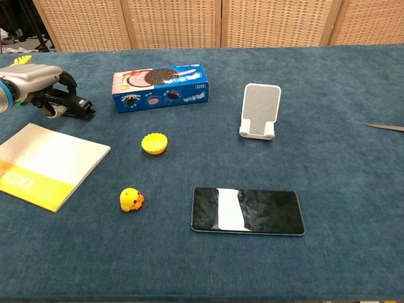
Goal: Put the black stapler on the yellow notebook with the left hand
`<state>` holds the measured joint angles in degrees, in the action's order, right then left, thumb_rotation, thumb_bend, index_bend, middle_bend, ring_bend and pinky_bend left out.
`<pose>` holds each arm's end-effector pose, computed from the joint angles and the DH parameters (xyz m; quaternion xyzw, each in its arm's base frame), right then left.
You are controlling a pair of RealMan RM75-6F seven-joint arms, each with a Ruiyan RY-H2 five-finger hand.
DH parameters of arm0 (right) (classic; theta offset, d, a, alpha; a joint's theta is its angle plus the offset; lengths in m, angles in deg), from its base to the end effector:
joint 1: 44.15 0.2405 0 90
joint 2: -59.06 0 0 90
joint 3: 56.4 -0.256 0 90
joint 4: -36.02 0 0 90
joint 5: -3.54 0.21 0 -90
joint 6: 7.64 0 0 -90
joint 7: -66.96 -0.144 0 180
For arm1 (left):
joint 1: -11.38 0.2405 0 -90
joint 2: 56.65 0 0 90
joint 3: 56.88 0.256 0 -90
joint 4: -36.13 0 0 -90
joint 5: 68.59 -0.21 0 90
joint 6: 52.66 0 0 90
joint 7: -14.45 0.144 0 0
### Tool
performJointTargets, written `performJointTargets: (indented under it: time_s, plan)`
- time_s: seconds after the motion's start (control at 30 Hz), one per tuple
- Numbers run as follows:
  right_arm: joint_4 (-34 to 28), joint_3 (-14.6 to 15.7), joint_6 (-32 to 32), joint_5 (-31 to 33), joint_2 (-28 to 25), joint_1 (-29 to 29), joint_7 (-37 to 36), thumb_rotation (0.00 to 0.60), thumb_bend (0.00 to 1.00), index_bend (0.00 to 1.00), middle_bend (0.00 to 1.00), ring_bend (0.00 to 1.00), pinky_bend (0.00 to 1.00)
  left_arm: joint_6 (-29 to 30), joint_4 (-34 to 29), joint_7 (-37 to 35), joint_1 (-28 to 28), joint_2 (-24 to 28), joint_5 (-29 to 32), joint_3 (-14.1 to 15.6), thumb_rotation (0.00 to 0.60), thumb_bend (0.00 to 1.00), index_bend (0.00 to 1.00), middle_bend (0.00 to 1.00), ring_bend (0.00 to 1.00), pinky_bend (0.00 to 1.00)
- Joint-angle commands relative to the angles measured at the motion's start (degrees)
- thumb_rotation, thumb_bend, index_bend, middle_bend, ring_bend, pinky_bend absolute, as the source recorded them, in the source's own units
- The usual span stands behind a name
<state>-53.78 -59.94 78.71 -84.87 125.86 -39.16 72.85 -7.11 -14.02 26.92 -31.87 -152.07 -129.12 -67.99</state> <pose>-0.3075 -0.1844 0.1503 0.6175 -0.3377 0.3780 0.6015 -0.2581 0.4179 0.0095 -0.6965 -0.3767 -0.2630 0.5512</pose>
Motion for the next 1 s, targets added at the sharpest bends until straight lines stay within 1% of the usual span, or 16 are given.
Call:
performJointTargets:
  time_s: [0.03, 0.13, 0.23, 0.33, 0.43, 0.53, 0.73, 0.83, 1.0]
  plan:
    - [0.0, 0.0, 0.5, -0.3, 0.0, -0.1, -0.2, 0.6, 0.31, 0.12, 0.0, 0.0, 0.11, 1.0, 2.4, -0.9, 0.3, -1.4, -1.6, 0.3, 0.6, 0.51, 0.6, 0.3, 0.22, 0.28]
    - [0.1, -0.1, 1.0, -0.5, 0.0, -0.3, -0.7, 0.6, 0.31, 0.12, 0.0, 0.0, 0.11, 2.2, 4.3, -2.1, 0.8, -2.4, -2.5, 0.3, 0.6, 0.52, 0.63, 0.32, 0.25, 0.3]
    - [0.2, -0.1, 0.9, -0.4, 0.0, -0.3, -0.8, 0.6, 0.31, 0.12, 0.0, 0.0, 0.11, 3.2, 5.2, -3.8, 0.9, -2.6, -4.2, 0.5, 0.6, 0.53, 0.64, 0.33, 0.25, 0.3]
    - [0.3, -0.1, 0.6, -0.3, 0.1, -0.1, -0.6, 0.6, 0.31, 0.12, 0.0, 0.0, 0.11, 4.3, 3.9, -5.3, 1.0, -1.6, -5.6, 0.4, 0.6, 0.52, 0.64, 0.33, 0.25, 0.3]
    - [0.2, 0.0, 0.6, -0.4, 0.1, -0.1, -0.4, 0.6, 0.31, 0.12, 0.0, 0.0, 0.11, 5.4, 1.0, -5.8, 1.4, -0.1, -6.6, 0.4, 0.6, 0.52, 0.64, 0.33, 0.25, 0.3]
    - [0.1, 0.0, 0.7, -0.4, 0.0, -0.2, -0.6, 0.6, 0.31, 0.12, 0.0, 0.0, 0.11, 6.9, -4.0, -4.6, 2.1, 2.4, -7.6, 0.9, 0.6, 0.52, 0.64, 0.33, 0.25, 0.3]
    - [0.1, -0.3, 0.6, 0.3, -0.3, -0.3, -1.1, 0.6, 0.31, 0.12, 0.0, 0.0, 0.11, 9.2, -19.1, 2.3, 4.8, 10.9, -7.3, 2.4, 0.6, 0.52, 0.65, 0.33, 0.25, 0.3]
    - [0.1, -0.2, 0.6, 0.1, -0.2, -0.3, -1.1, 0.6, 0.31, 0.12, 0.0, 0.0, 0.11, 10.7, -25.1, 5.3, 5.8, 14.9, -8.0, 3.4, 0.6, 0.52, 0.65, 0.33, 0.25, 0.3]
    - [0.0, 0.0, 0.6, -0.4, -0.1, -0.2, -0.7, 0.6, 0.31, 0.12, 0.0, 0.0, 0.11, 11.5, -32.5, 7.3, 7.0, 19.9, -9.8, 5.1, 0.6, 0.52, 0.65, 0.33, 0.25, 0.3]
